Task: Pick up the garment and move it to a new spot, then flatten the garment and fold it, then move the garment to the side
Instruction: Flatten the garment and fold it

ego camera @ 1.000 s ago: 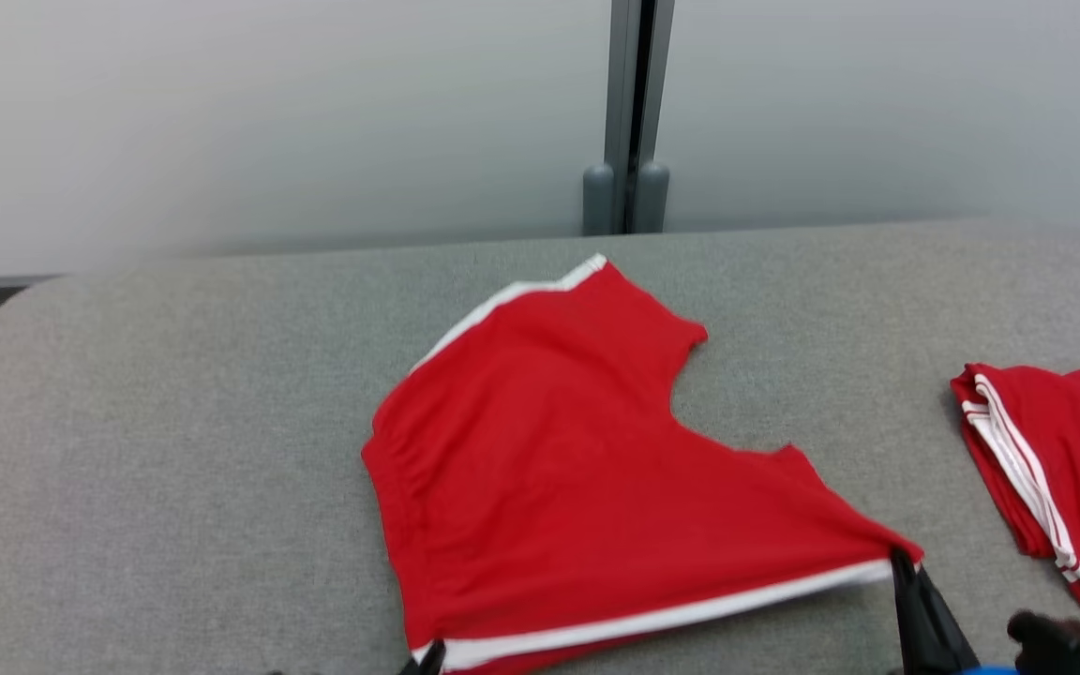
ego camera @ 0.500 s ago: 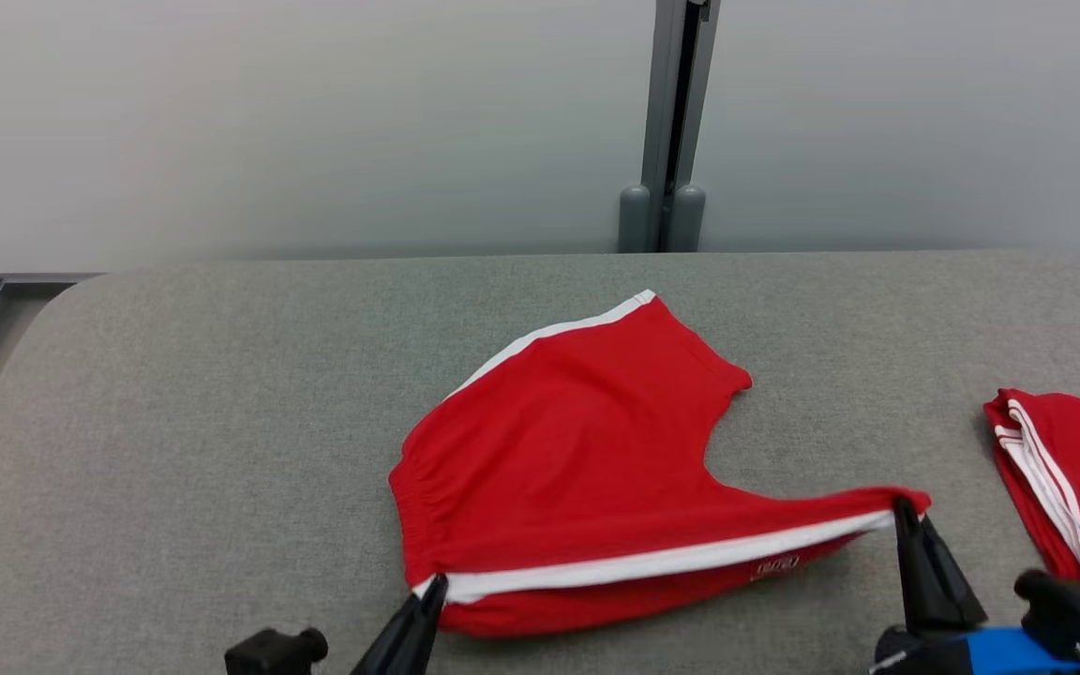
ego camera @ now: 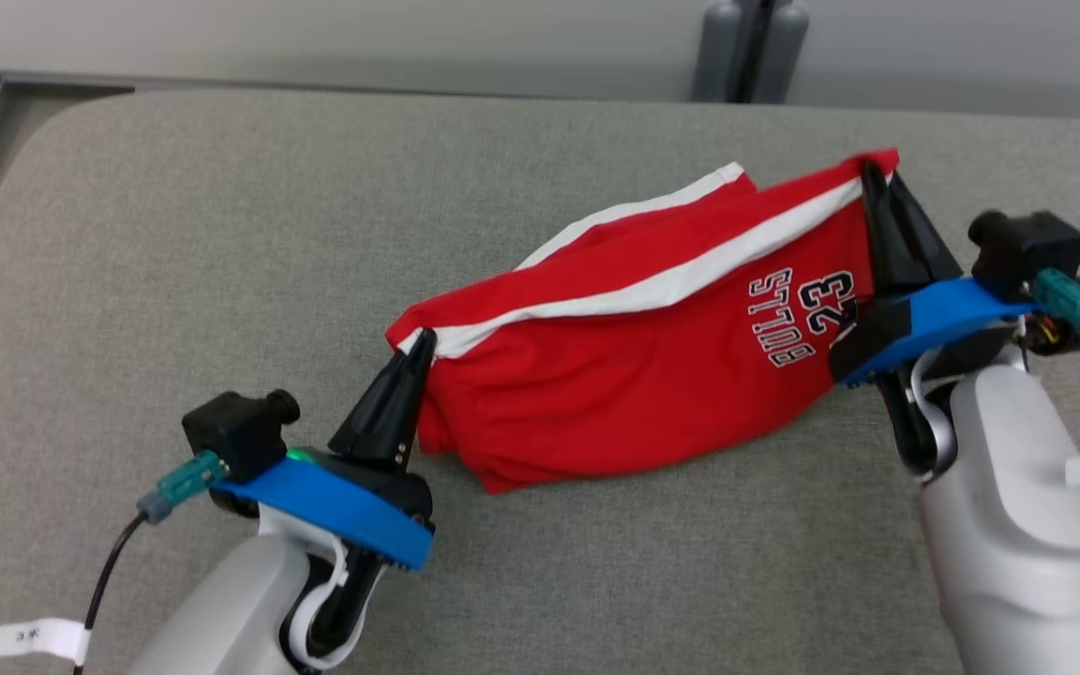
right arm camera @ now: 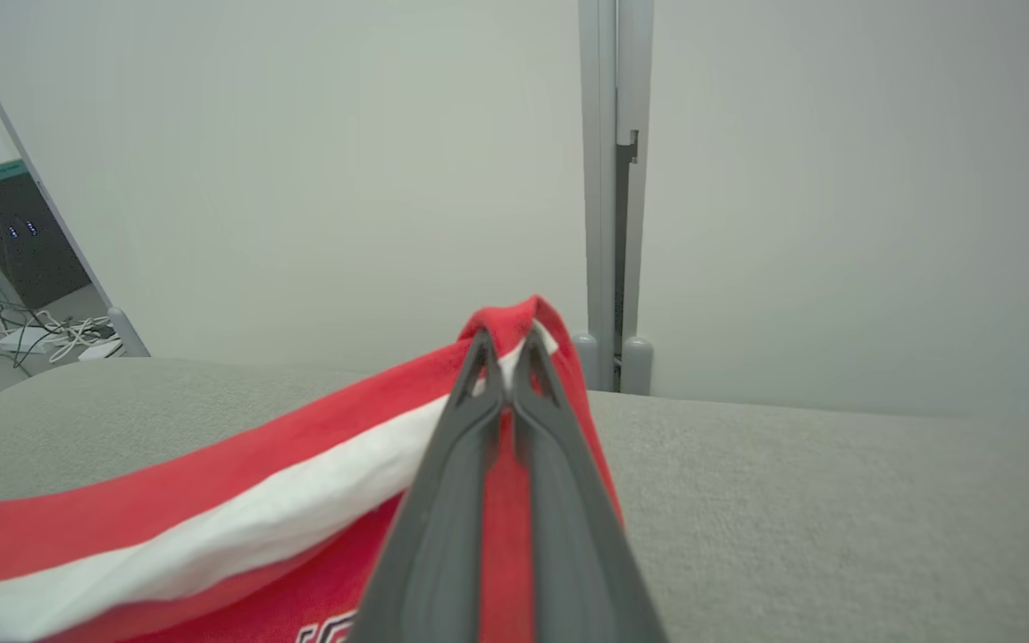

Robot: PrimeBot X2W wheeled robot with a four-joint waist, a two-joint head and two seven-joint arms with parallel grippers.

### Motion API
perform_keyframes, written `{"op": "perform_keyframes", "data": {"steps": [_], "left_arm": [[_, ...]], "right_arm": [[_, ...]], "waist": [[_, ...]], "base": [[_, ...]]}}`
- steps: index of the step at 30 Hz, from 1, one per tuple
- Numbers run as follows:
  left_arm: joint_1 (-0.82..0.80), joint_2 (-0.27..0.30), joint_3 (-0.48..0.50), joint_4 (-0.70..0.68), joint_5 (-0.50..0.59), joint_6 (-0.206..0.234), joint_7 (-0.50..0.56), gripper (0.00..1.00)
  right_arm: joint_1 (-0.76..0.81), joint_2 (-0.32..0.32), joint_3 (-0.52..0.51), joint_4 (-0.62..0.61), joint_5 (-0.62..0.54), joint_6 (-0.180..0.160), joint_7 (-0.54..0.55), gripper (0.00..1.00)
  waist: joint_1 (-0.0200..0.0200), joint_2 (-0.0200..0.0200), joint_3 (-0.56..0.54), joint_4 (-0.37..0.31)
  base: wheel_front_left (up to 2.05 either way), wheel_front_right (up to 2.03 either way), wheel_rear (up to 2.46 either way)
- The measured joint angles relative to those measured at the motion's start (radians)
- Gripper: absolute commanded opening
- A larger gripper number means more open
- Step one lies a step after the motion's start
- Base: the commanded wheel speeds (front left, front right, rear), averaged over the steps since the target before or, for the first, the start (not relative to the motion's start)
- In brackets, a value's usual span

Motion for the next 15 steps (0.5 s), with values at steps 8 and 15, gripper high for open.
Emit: {"op": "perform_keyframes", "data": {"steps": [8, 15], "left_arm": [[-0.181, -0.016, -0.027, 0.065, -0.07, 0.0, 0.0, 0.0], [-0.24, -0.03, -0.048, 0.123, -0.099, 0.0, 0.0, 1.0]], "right_arm": [[-0.27, 0.003, -0.015, 0.218, -0.119, 0.0, 0.006, 0.0], [-0.366, 0.003, -0.064, 0.362, -0.204, 0.0, -0.043, 1.0]], "waist": [[0.0001, 0.0, 0.144, 0.06], [0.0, 0.0, 0.228, 0.111]], "base": [[0.0, 0.0, 0.0], [0.0, 0.0, 0.0]]}}
